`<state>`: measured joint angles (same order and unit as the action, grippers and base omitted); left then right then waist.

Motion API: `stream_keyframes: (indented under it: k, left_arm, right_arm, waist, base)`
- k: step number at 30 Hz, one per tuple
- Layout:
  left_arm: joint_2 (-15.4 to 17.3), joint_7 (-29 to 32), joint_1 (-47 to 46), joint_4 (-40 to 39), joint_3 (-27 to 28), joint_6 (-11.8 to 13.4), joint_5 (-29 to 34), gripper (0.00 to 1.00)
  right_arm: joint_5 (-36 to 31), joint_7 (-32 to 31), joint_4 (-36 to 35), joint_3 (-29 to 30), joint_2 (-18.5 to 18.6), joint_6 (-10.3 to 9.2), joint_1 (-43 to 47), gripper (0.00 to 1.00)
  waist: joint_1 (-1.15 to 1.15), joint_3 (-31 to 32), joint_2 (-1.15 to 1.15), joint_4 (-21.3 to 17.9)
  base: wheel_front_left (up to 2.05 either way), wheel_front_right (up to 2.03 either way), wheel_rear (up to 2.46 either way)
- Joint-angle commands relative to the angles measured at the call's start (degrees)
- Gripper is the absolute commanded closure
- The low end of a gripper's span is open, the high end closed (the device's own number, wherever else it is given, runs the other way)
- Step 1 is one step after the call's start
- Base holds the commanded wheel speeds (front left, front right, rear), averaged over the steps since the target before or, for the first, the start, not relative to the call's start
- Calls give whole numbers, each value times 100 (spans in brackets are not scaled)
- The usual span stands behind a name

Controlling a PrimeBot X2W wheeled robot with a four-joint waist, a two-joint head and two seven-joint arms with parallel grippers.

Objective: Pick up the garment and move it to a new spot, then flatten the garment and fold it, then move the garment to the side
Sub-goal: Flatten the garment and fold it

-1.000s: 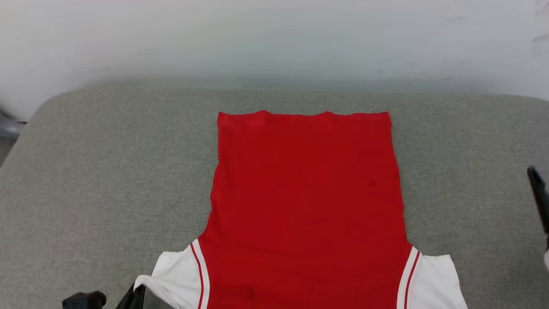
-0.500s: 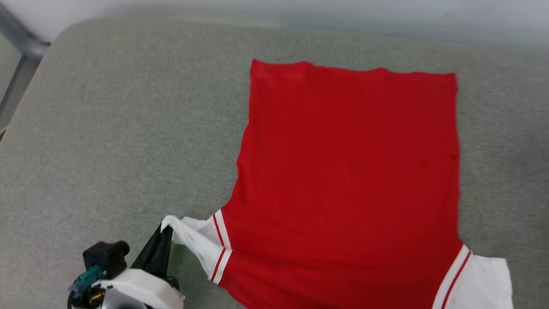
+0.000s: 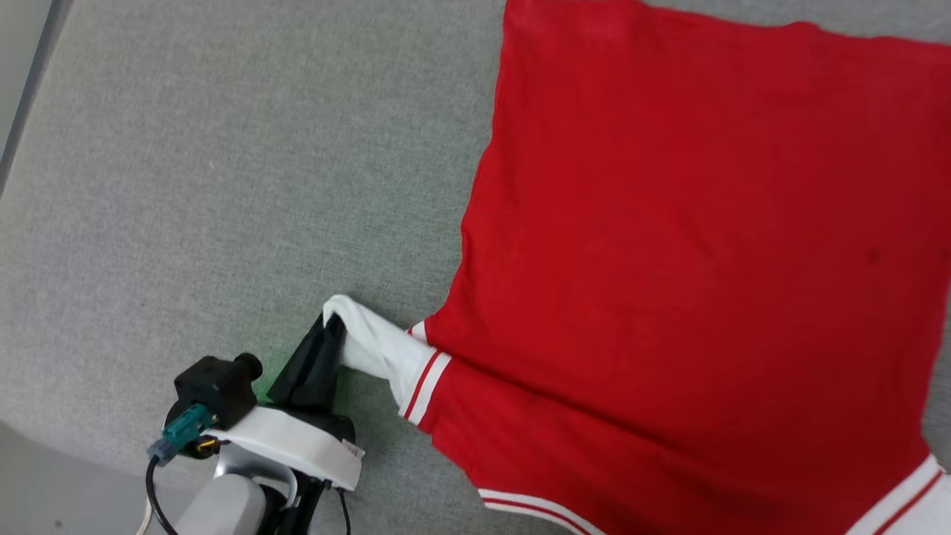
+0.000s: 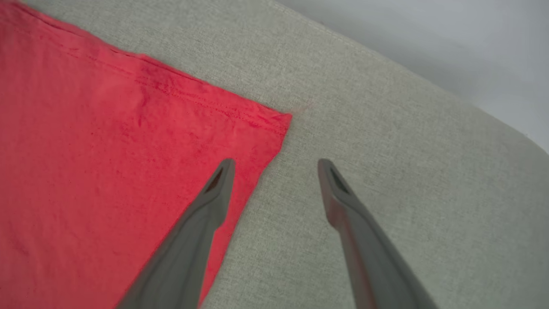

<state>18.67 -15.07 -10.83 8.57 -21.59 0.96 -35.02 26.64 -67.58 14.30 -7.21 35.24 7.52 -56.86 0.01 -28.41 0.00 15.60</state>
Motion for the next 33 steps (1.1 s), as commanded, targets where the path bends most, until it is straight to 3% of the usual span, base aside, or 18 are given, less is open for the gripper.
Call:
stream_keyframes:
  k: [1, 9, 18, 19, 20, 25, 28, 33]
  left_arm:
    - [-85, -14, -103, -46, 68, -52, 77, 100]
    - [-416, 5, -244, -82, 246, -282, 339, 100]
    - [-660, 47, -265, 20, 347, -484, 575, 100]
    - [-683, 48, -273, 34, 354, -503, 585, 100]
    - [-703, 48, -279, 52, 368, -521, 616, 100]
    - [-758, 48, -259, 113, 466, -570, 694, 100]
    - [-730, 29, -85, 174, 581, -574, 766, 100]
    - [-658, 4, 127, 202, 707, -525, 787, 100]
  right_arm:
    - [-48, -166, 38, -12, -12, -5, -126, 0]
    - [-454, -649, 170, -150, 112, -5, -9, 0]
    - [-248, -976, 329, -230, 204, -5, 873, 0]
    - [-246, -941, 313, -194, 220, -5, 886, 58]
    - [-240, -913, 301, -158, 231, -5, 876, 100]
    - [-301, -693, 223, -60, 184, -6, 699, 100]
    - [-184, -198, 164, 48, -55, -5, 473, 100]
    - [69, 406, 22, -190, 13, -5, 612, 100]
  waist:
    - [-1, -361, 0, 250]
    - [-1, -854, 0, 444]
    - [-1, -1102, 0, 452]
    - [-1, -1110, 0, 447]
    - [-1, -1111, 0, 442]
    - [-1, -981, 0, 352]
    - [-1, -606, 0, 184]
    - [-1, -44, 0, -54]
  base:
    - [0, 0, 0]
    - [0, 0, 0]
    - [0, 0, 0]
    - [0, 0, 0]
    - [0, 0, 0]
    - [0, 0, 0]
    - [0, 0, 0]
    - [0, 0, 0]
